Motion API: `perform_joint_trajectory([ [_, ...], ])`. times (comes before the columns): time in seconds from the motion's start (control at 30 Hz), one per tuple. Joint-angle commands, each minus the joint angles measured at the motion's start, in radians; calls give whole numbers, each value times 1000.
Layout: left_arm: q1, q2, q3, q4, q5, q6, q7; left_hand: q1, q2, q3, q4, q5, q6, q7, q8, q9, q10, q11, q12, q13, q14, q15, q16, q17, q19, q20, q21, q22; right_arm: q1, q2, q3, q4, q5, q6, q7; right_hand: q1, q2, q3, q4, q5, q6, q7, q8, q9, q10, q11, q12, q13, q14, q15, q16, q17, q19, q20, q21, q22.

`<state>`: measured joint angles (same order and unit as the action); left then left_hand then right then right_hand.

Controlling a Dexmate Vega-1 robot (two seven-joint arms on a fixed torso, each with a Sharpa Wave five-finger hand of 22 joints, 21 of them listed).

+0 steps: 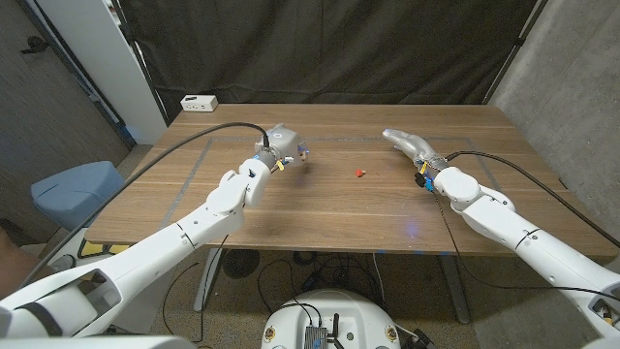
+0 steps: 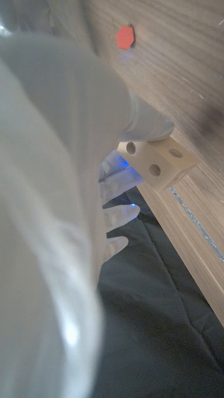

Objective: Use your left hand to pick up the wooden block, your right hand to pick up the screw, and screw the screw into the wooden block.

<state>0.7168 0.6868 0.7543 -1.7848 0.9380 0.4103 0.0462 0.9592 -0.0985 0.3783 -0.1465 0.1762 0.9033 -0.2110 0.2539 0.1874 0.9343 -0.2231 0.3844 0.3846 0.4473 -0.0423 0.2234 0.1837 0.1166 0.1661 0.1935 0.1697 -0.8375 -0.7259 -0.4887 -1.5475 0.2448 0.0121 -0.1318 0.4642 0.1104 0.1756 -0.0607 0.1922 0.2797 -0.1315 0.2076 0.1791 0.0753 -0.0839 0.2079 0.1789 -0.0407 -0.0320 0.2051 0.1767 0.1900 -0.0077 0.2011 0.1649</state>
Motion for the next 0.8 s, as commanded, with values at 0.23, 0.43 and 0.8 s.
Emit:
perform_joint_trajectory([
  [0.23,34,-71,-48,-2,-225,35,152,2,3,-11,0,1,2,-5,-6,5,1,1,-12,-1,10,-132,1,4,6,-2,0,3,43,-94,-51,-116,-181,-114,13,31,-18,10,-36,5,38,-9,9,6,20,5,1,6,20,-12,6,3,23,5,4,2],
  [0.43,42,-84,-57,-4,-288,30,197,2,3,-12,0,1,-2,-5,-9,5,-2,1,-15,-1,9,-128,0,4,5,-3,-1,3,46,-110,-52,-129,-203,-117,33,47,-32,14,-56,14,49,-8,9,7,19,8,-2,6,23,-5,3,4,28,13,1,2],
  [0.8,57,-95,-92,7,-439,-53,271,0,8,-15,3,0,-9,-5,-15,6,-8,1,-21,1,8,-129,-1,5,-4,-6,-4,4,63,-150,-60,-170,-270,-135,74,73,-67,17,-87,17,81,-25,14,9,26,-4,-4,8,30,-2,0,5,35,22,-4,2],
])
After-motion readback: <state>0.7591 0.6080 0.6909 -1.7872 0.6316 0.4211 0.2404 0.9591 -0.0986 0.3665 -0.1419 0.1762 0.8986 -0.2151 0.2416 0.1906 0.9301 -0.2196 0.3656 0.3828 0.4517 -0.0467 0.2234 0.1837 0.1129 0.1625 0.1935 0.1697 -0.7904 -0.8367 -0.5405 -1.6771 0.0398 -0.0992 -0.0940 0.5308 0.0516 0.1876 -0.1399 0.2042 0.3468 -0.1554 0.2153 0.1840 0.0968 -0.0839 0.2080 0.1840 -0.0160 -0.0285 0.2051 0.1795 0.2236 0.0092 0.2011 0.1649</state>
